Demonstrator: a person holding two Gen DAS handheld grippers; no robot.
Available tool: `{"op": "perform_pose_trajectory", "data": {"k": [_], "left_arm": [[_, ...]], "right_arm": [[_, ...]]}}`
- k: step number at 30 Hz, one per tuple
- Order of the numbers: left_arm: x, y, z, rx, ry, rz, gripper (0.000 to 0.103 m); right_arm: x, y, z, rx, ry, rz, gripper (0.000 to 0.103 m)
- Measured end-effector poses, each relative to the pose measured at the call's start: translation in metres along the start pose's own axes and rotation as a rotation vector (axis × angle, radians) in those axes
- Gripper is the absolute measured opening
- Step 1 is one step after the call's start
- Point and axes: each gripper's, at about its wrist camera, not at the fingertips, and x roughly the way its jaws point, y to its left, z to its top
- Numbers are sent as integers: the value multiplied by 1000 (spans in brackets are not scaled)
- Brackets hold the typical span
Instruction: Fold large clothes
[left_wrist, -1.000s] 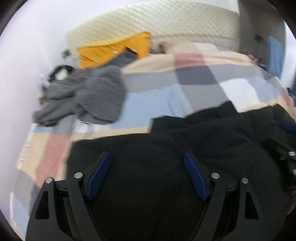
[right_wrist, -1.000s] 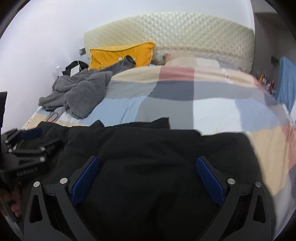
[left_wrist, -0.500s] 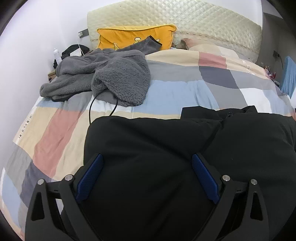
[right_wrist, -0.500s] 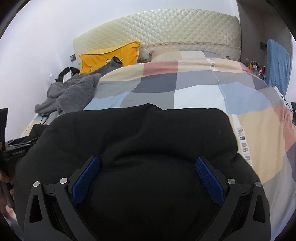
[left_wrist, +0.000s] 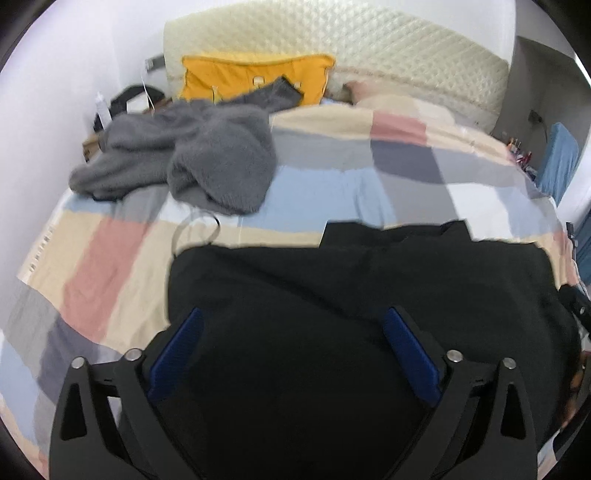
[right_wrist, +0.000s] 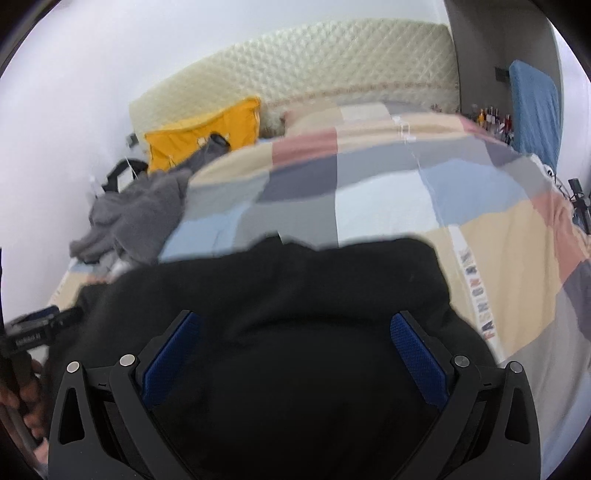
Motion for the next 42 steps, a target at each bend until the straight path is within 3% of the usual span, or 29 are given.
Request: {"op": "perform_pose_trajectory", "data": {"k": [5,11,22,26,30,42], "left_arm": [[-72,-10,15,7,-128,5,103],[-157,-22,29,0,-248,-78,103],[-302,-33,6,63,-438,-138,103],[-346,-38,-18,110,-504,-116,103],[-374,-34,-41,86,-538,-128,103],[-406,-23,-108,58,-580,-79,103]], "right_arm": [[-71,31,32,-59,-125,-8,103],[-168,68,48,-117,-289,57,103],[-320,102,31,-159,-523,106,103],[-355,114,11,-184,-560,99,103],[-375,122,-14,-198,-579,108,103],[-397,116,-67,-148,-580,99,103]]}}
